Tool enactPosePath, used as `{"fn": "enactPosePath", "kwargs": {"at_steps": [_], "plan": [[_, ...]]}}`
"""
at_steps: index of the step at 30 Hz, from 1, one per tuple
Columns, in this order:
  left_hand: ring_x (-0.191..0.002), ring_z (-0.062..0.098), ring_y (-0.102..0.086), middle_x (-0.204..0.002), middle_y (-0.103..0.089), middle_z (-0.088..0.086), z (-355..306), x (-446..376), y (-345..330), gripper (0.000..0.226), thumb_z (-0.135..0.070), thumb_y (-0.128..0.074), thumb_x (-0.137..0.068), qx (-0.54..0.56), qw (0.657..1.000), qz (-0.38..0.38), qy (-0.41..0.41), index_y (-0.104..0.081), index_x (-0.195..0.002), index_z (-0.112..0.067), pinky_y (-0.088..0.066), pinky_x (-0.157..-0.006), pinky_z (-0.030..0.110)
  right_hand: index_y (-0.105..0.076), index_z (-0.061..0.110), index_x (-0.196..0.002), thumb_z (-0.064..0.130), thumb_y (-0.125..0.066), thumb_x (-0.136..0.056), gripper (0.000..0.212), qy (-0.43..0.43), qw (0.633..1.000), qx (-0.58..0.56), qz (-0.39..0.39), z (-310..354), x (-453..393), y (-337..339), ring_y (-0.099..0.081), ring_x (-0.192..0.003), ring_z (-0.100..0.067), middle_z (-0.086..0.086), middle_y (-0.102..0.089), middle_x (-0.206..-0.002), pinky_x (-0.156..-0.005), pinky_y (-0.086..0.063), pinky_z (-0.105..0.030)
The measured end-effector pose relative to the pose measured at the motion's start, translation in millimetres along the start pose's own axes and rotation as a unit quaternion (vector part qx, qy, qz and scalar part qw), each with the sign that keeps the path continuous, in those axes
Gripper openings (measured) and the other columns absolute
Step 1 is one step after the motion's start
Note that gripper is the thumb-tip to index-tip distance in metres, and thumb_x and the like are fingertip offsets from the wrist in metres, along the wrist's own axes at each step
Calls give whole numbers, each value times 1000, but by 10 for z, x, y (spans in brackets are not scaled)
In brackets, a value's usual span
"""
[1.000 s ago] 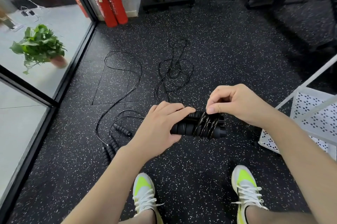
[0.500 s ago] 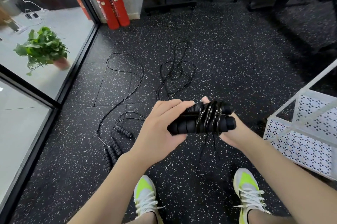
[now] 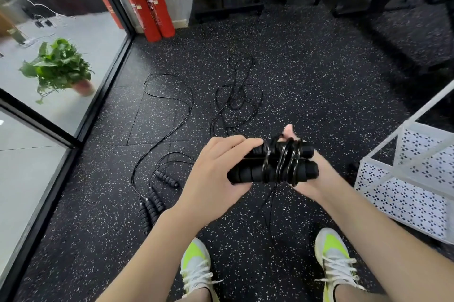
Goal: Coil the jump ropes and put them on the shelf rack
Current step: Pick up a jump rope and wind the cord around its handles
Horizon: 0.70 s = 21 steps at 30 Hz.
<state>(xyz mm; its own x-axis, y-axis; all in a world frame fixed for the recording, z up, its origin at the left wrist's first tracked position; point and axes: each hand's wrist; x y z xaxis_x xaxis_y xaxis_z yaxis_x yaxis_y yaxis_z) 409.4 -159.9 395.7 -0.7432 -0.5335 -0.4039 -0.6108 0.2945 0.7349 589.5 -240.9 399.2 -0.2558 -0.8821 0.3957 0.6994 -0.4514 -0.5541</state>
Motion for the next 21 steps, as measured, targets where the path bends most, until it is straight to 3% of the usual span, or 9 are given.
{"fn": "enactPosePath", "kwargs": {"at_steps": [2, 4, 8, 15, 18, 21], "plan": [[-112, 20, -53, -128, -59, -10, 19, 3, -10, 72, -3, -81, -69, -8, 1000, 22, -9, -63, -136, -24, -43, -103, 34, -48, 21, -51, 52, -46, -95, 54, 13, 998, 50, 34, 69, -4, 75, -45, -45, -10, 6, -46, -54, -51, -45, -26], [-111, 20, -53, -128, -58, -10, 28, -2, -30, 71, -4, -80, -70, -13, 999, 30, -15, -63, -136, -23, -43, -101, 37, -45, 22, -54, 51, -48, -97, 52, 24, 996, 72, 42, 115, -29, 156, -42, -49, -10, 5, -44, -59, -53, -43, -25], [-110, 21, -53, -127, -60, -8, 41, -29, -31, 69, -4, -79, -72, -22, 999, 15, -21, -63, -135, -23, -47, -97, 46, -49, 20, -68, 48, -54, -97, 41, 16, 998, 55, 27, 149, -41, 200, -49, -54, -11, 7, -50, -63, -61, -45, -29], [-110, 21, -51, -125, -60, -8, 38, -24, -25, 66, -2, -76, -74, -29, 999, 22, -29, -63, -135, -22, -47, -96, 46, -51, 15, -67, 41, -45, -102, 44, -6, 994, 90, 68, 108, -50, 270, -56, -53, -13, 3, -56, -60, -58, -51, -26], [-109, 20, -51, -126, -60, -9, 46, -10, -22, 67, -1, -77, -72, -29, 999, 25, -17, -63, -135, -22, -46, -98, 42, -52, 17, -62, 38, -48, -100, 43, 10, 988, 145, 50, 67, -116, 305, -53, -48, -6, 6, -54, -56, -52, -49, -20], [-109, 18, -50, -125, -59, -11, 43, 14, -4, 70, -1, -76, -70, -28, 999, 33, -3, -64, -135, -23, -41, -101, 26, -56, 18, -55, 19, -47, -105, 50, 34, 983, 175, 32, 57, -169, 386, -51, -45, -4, 7, -55, -53, -52, -45, -22]]}}
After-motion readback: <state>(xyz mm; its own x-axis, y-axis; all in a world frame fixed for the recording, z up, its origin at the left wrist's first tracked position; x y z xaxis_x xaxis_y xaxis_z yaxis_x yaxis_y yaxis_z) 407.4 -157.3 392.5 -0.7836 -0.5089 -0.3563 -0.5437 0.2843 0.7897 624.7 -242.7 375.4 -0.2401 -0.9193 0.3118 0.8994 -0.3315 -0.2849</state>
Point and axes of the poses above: each hand's wrist, its own x-axis away from the middle knuckle, its own y-axis out of the back of the hand, z = x × y
